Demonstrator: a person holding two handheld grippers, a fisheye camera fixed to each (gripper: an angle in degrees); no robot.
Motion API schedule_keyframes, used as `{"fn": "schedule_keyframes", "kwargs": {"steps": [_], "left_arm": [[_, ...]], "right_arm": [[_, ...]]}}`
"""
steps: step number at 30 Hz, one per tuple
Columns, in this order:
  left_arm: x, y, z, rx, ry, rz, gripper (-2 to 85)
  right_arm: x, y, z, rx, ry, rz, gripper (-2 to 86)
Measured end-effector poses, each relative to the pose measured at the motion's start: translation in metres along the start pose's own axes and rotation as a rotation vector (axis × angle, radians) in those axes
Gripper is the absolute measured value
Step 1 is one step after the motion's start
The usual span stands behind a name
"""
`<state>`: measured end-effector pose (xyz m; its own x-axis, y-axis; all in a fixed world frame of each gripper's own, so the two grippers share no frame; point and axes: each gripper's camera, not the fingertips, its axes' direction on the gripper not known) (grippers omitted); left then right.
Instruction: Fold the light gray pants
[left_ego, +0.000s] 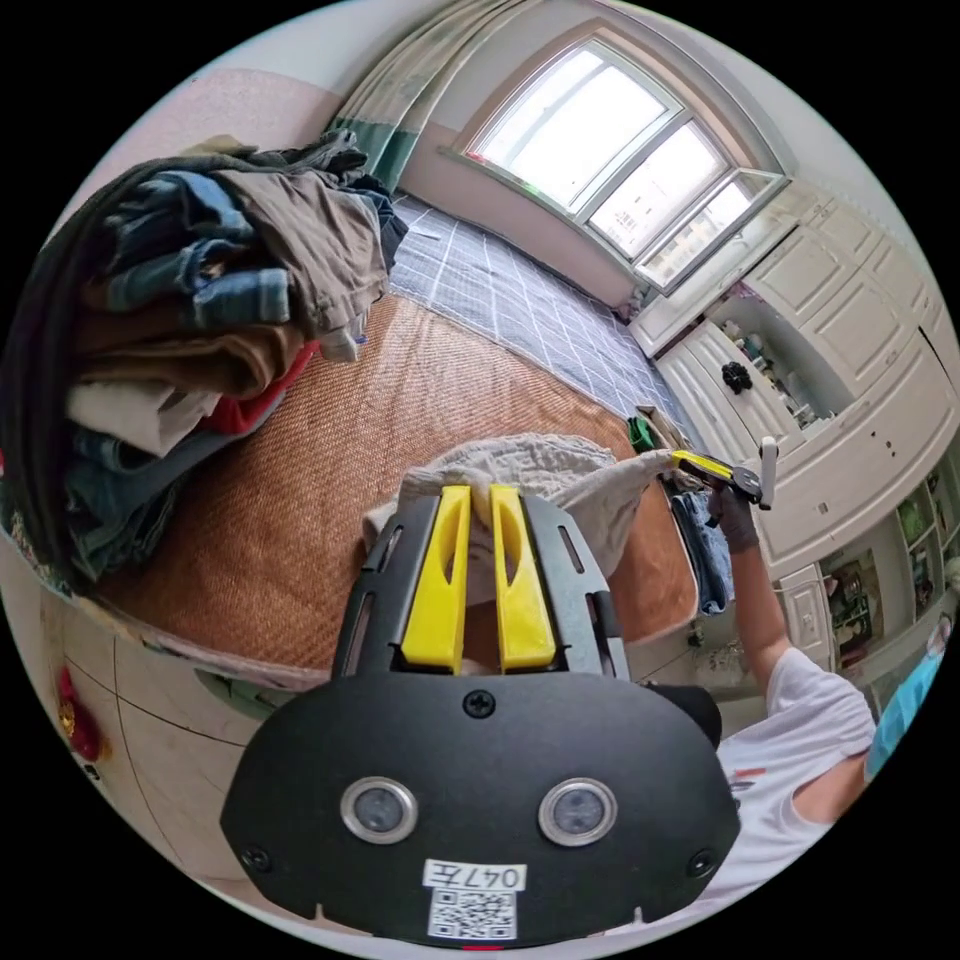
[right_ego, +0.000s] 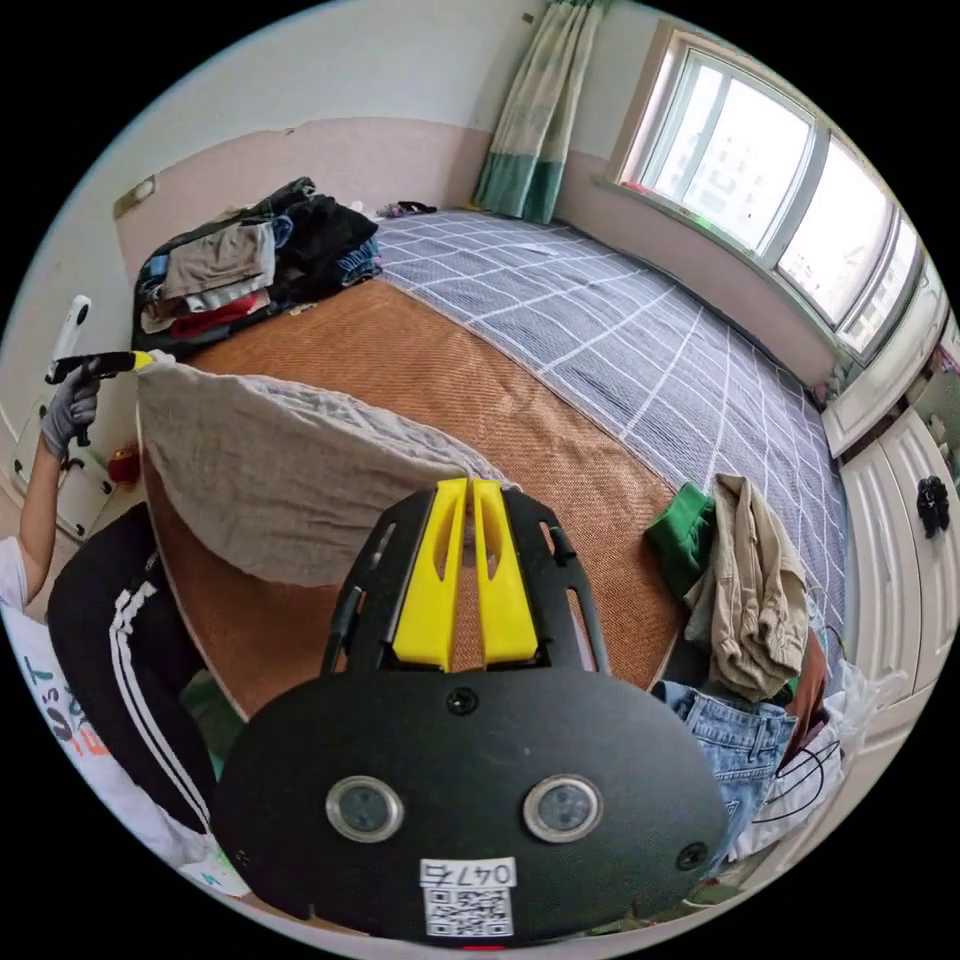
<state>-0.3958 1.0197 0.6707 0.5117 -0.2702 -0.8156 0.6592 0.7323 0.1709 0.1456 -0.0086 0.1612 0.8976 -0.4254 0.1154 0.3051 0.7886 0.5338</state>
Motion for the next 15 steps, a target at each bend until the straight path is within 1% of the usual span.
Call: {"fn": "schedule_keyframes", "kwargs": {"steps": [2,3,4,5,7,8,11,15], "left_arm": [[-0.009,-0.03,0.033,-0.038,-0.037,-0.01,7.5],[-0.01,-0.034,0.036,-0.041,-0.053,-0.015,8.4],[-0.009,-0.038,0.033,-0.038,-0.077,-0.012,11.4],[-0.004,-0.034,0.023,-0.014,-0.089,0.002,13.4],[0.005,-0.016,0.004,0.023,-0.105,0.036,14.3],[0.012,-0.002,-0.003,0.016,-0.119,0.064,14.2],[0.024,0.037,0.002,-0.039,-0.208,0.077,13.7],[0.031,0.063,0.032,-0.059,-0.24,0.042,13.5]], "right_arm": [[0.022,-0.022,0.049,-0.065,0.0,0.099,0.7],[0.027,-0.025,0.06,-0.068,-0.01,0.128,1.2],[0.038,-0.027,0.082,-0.072,-0.039,0.195,2.3],[0.048,-0.027,0.1,-0.078,-0.077,0.261,6.2],[0.061,-0.022,0.119,-0.081,-0.139,0.34,10.9],[0.067,-0.013,0.122,-0.039,-0.158,0.379,12.4],[0.078,0.017,0.116,0.067,-0.171,0.454,11.7],[0.091,0.056,0.122,0.073,-0.233,0.522,10.1]]}}
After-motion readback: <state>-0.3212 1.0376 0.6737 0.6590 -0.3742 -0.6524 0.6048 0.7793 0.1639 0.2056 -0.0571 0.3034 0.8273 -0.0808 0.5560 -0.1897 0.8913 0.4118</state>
